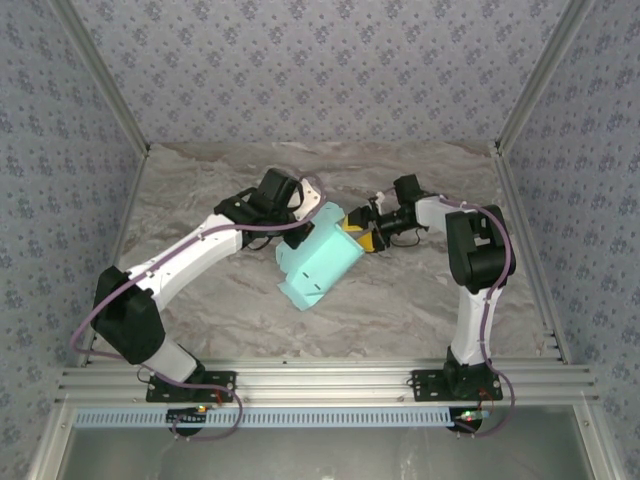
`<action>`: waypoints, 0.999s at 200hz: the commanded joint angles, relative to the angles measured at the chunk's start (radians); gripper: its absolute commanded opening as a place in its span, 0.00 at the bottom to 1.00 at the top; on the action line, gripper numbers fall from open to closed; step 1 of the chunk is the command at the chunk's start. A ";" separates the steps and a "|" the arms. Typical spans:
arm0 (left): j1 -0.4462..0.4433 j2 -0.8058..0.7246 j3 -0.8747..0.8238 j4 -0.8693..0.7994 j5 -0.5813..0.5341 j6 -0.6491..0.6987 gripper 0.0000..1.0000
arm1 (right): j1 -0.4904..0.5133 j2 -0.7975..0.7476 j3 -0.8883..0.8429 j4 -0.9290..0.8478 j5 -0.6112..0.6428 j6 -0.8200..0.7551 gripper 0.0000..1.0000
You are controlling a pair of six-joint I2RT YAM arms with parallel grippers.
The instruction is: Fold the paper box
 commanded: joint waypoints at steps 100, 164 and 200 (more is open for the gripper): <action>-0.005 0.015 0.028 0.059 0.004 -0.018 0.00 | 0.028 -0.002 0.004 0.010 -0.066 -0.034 0.65; -0.003 0.010 0.023 0.070 0.005 -0.034 0.00 | 0.044 0.000 0.000 -0.004 -0.055 -0.058 0.53; -0.003 0.007 0.020 0.069 0.007 -0.037 0.00 | 0.048 0.002 0.003 -0.018 -0.038 -0.077 0.43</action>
